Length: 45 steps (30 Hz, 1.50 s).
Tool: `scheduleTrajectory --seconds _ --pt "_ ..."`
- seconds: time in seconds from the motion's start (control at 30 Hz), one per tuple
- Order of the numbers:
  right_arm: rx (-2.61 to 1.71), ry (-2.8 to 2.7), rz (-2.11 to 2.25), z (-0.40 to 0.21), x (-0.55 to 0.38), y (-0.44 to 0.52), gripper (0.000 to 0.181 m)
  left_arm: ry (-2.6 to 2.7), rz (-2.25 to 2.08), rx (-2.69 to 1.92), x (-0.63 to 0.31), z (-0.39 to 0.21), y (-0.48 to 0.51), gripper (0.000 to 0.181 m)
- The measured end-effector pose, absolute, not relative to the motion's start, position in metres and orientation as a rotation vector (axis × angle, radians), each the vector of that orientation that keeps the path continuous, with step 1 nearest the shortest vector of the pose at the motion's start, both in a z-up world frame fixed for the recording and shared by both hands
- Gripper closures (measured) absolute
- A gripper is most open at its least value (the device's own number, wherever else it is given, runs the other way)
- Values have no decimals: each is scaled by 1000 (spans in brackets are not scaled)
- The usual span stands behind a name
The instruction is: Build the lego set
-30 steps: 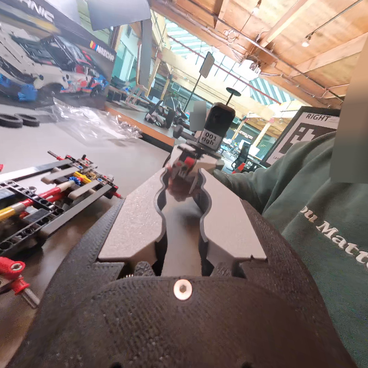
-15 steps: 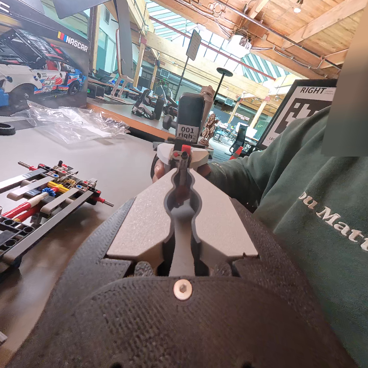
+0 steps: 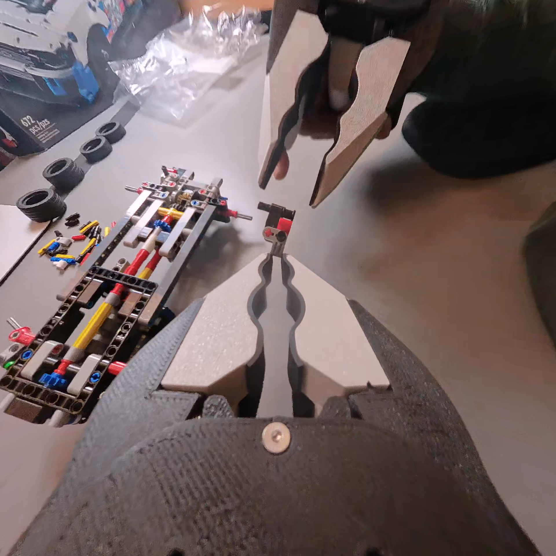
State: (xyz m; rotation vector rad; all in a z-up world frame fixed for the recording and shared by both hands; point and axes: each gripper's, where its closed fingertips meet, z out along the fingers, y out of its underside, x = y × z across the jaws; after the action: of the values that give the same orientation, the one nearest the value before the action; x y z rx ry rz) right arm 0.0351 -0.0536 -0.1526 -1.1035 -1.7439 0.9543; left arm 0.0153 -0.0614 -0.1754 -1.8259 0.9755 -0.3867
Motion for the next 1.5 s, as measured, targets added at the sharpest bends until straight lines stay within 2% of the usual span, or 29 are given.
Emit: scheduleTrajectory --seconds 0.17,0.3,0.47,0.57,0.7,0.87,1.2,1.4,1.5 --pt "-1082 -1888 741 -175 36 -55 144 1101 -296 -1848 28 -189 -61 177" --pt "-1064 -1932 668 -180 40 -53 159 1148 -252 -1824 37 -186 -59 177" --pt "-1000 -1862 692 -164 46 -47 159 1115 -231 -1751 38 -170 -55 181" --pt "-874 -1760 675 -147 53 -42 159 1110 -171 -1750 25 -164 -45 158" --pt "-621 -1646 461 -129 67 -36 159 1115 -127 -1786 6 -158 -30 144" --pt "-647 -1679 463 -147 76 -29 159 1263 72 -1890 -12 -180 3 129" --pt "-1246 -1723 872 -190 88 40 159 1530 136 -1987 -8 -198 38 144" --pt "-1264 -1767 907 -195 83 41 159 1567 128 -1926 -12 -197 32 146" --pt "-1255 -1781 918 -194 82 32 159 1587 86 -1891 -13 -196 18 156"
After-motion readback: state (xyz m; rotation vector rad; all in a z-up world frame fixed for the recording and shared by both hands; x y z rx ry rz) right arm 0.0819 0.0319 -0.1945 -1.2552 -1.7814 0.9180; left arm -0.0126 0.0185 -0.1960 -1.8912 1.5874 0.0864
